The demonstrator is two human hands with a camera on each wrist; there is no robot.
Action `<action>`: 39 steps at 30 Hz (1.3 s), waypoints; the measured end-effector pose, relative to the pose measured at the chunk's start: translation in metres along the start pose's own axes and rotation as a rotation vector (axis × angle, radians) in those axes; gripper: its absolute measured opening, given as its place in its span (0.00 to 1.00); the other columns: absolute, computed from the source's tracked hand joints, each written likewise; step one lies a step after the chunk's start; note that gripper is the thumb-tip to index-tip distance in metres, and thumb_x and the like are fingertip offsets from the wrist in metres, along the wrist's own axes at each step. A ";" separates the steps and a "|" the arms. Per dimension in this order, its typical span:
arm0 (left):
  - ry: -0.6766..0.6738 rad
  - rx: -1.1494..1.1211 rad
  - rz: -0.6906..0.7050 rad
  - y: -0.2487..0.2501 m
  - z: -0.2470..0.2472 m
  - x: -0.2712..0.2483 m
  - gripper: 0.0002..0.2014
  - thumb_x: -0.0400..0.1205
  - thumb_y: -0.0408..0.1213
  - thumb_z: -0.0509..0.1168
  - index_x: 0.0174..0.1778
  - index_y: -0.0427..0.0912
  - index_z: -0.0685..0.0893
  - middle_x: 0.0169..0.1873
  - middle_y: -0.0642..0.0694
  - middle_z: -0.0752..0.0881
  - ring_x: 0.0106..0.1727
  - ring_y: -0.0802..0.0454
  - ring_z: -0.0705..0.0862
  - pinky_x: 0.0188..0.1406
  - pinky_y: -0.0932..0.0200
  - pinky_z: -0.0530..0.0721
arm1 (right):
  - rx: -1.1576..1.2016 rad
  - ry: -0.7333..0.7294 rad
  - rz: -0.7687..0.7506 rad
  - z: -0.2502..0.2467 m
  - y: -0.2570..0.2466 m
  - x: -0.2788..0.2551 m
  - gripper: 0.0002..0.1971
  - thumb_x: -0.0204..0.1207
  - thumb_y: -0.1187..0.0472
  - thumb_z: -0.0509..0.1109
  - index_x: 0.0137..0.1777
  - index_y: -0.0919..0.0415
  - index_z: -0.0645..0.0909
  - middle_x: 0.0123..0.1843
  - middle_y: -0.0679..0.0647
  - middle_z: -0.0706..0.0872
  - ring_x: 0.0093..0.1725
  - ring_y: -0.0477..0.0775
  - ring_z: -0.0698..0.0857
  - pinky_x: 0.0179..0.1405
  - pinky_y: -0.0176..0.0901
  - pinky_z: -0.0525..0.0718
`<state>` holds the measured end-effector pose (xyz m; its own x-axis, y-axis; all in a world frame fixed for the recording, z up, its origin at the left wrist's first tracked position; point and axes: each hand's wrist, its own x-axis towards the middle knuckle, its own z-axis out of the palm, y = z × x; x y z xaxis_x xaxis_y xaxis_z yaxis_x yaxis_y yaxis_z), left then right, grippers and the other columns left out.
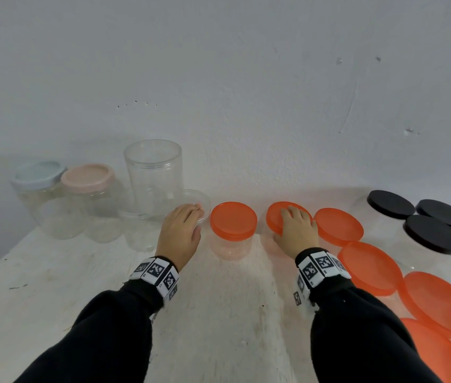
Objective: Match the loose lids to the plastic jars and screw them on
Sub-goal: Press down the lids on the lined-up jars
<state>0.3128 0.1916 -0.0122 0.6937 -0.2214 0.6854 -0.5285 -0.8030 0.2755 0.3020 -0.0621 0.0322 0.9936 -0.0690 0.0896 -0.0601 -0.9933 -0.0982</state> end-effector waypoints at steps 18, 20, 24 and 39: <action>-0.015 -0.010 -0.015 0.001 -0.001 -0.001 0.19 0.74 0.37 0.55 0.55 0.34 0.84 0.54 0.41 0.86 0.58 0.46 0.78 0.56 0.46 0.79 | 0.087 -0.049 -0.078 -0.001 -0.008 -0.015 0.31 0.77 0.53 0.68 0.78 0.55 0.62 0.81 0.53 0.60 0.80 0.58 0.57 0.78 0.60 0.56; -0.012 -0.014 -0.010 0.002 -0.002 0.000 0.19 0.74 0.36 0.55 0.55 0.34 0.84 0.54 0.40 0.86 0.58 0.46 0.78 0.55 0.47 0.79 | 0.084 -0.050 -0.081 -0.001 -0.009 -0.014 0.31 0.77 0.53 0.68 0.78 0.55 0.61 0.81 0.53 0.59 0.80 0.58 0.57 0.78 0.60 0.56; -0.010 -0.008 -0.018 0.004 -0.002 0.000 0.19 0.74 0.36 0.55 0.55 0.34 0.84 0.53 0.41 0.86 0.58 0.47 0.77 0.54 0.47 0.79 | 0.081 -0.045 -0.081 0.000 -0.010 -0.014 0.31 0.77 0.54 0.68 0.78 0.55 0.61 0.81 0.53 0.59 0.80 0.58 0.56 0.78 0.60 0.54; -0.114 0.039 -0.124 0.017 -0.017 0.009 0.17 0.67 0.19 0.70 0.52 0.29 0.83 0.49 0.33 0.85 0.52 0.32 0.82 0.50 0.39 0.80 | 0.179 -0.007 -0.132 -0.044 -0.016 -0.132 0.29 0.81 0.48 0.61 0.79 0.53 0.59 0.83 0.50 0.54 0.81 0.53 0.55 0.80 0.56 0.55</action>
<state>0.3023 0.1853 0.0102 0.8045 -0.1791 0.5663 -0.4177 -0.8485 0.3250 0.1671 -0.0407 0.0656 0.9924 0.0620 0.1063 0.0880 -0.9614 -0.2608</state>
